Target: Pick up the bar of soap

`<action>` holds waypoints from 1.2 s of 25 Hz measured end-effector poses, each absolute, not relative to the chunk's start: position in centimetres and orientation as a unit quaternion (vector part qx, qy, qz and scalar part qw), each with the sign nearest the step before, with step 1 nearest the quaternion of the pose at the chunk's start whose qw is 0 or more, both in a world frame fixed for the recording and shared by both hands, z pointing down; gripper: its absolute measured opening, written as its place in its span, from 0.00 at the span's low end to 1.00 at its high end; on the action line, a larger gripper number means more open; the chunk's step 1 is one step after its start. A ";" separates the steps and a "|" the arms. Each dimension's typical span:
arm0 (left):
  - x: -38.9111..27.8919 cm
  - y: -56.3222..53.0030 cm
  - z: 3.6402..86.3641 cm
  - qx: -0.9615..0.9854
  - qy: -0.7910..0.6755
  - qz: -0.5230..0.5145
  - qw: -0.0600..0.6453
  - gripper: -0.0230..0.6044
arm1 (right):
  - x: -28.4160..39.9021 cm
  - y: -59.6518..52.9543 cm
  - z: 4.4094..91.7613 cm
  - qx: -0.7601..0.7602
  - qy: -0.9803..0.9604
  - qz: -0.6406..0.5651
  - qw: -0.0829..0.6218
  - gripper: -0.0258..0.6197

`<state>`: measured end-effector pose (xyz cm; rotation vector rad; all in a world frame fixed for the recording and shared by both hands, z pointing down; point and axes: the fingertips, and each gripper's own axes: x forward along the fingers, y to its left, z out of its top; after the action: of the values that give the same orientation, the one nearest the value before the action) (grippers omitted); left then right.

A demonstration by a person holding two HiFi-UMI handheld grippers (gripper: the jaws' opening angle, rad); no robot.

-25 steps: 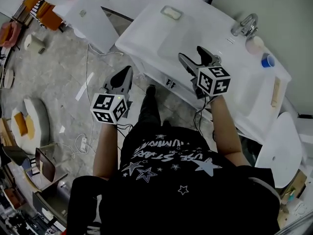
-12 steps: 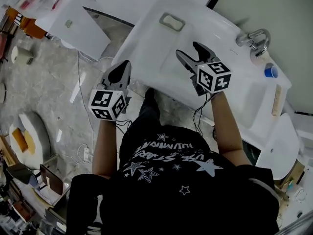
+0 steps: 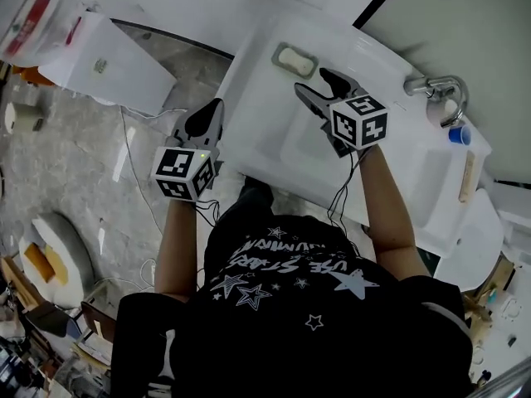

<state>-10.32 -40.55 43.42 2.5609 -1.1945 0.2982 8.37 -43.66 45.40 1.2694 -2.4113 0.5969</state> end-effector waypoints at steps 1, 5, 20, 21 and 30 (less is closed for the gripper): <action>-10.2 -41.2 43.6 0.893 -0.412 0.104 0.151 0.05 | 8.4 -44.4 45.8 0.447 -0.849 0.209 0.186 0.50; -10.1 -43.6 44.4 0.896 -0.400 0.105 0.163 0.05 | 8.5 -47.0 47.6 0.434 -0.844 0.209 0.236 0.44; -9.6 -48.8 48.2 0.900 -0.367 0.120 0.204 0.05 | 9.2 -51.3 54.1 0.363 -0.812 0.171 0.424 0.38; -9.6 -49.0 48.3 0.899 -0.367 0.120 0.205 0.05 | 9.1 -51.4 54.4 0.356 -0.810 0.168 0.435 0.38; -9.7 -49.9 49.5 0.897 -0.364 0.122 0.220 0.05 | 8.4 -52.1 55.8 0.317 -0.796 0.134 0.498 0.37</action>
<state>-9.70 -49.86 49.54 2.4794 -1.0075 0.3362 8.38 -52.08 55.79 0.7672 -1.9253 0.3253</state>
